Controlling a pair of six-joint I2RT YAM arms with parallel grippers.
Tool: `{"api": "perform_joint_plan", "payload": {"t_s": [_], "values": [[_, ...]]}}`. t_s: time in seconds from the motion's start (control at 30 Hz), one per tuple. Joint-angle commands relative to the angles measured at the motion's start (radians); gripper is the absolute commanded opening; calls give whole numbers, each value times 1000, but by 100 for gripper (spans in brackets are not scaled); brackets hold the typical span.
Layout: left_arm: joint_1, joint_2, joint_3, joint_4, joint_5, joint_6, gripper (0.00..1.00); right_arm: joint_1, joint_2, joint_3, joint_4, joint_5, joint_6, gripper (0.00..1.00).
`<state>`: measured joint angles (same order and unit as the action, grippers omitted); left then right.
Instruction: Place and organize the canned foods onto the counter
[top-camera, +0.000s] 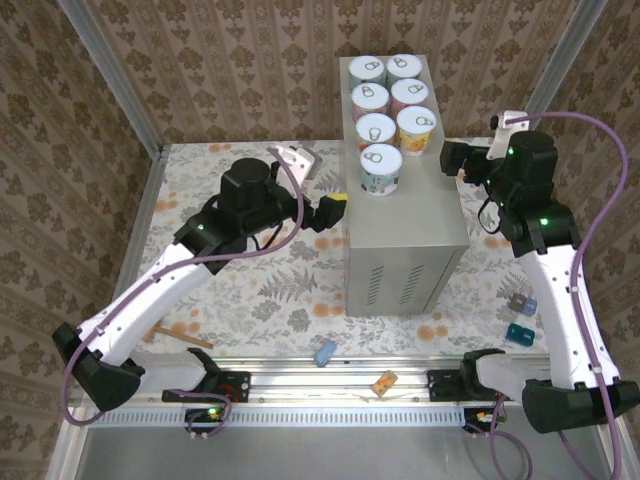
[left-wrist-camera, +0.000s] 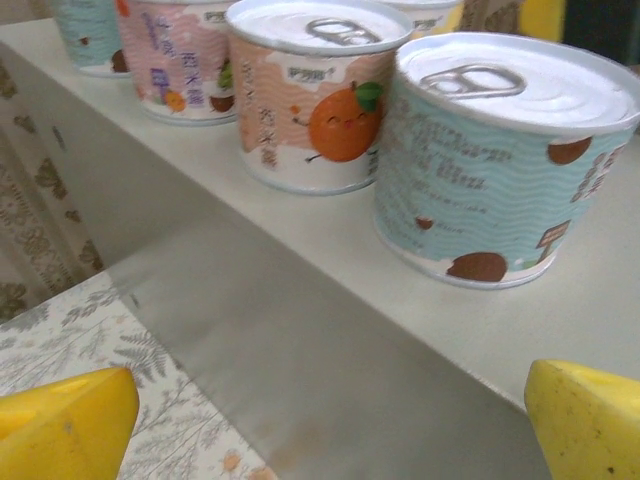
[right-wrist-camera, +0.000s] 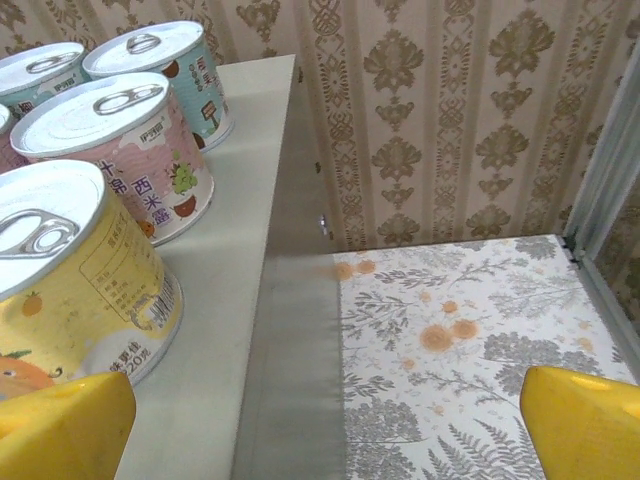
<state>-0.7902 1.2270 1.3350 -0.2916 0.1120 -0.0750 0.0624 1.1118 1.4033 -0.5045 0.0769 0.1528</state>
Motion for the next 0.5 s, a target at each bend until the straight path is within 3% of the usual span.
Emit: {"api": "perform_joint_plan", "payload": {"t_s": [0.0, 0.2, 0.47], "values": [[18, -42, -16, -59, -106, 4, 100, -6, -57, -23, -27, 77, -19, 100], [125, -73, -62, -148, -278, -57, 100, -14, -156, -123, -66, 210, -19, 100], [315, -159, -293, -33, -406, -46, 100, -86, -206, -291, -43, 260, 35, 100]]}}
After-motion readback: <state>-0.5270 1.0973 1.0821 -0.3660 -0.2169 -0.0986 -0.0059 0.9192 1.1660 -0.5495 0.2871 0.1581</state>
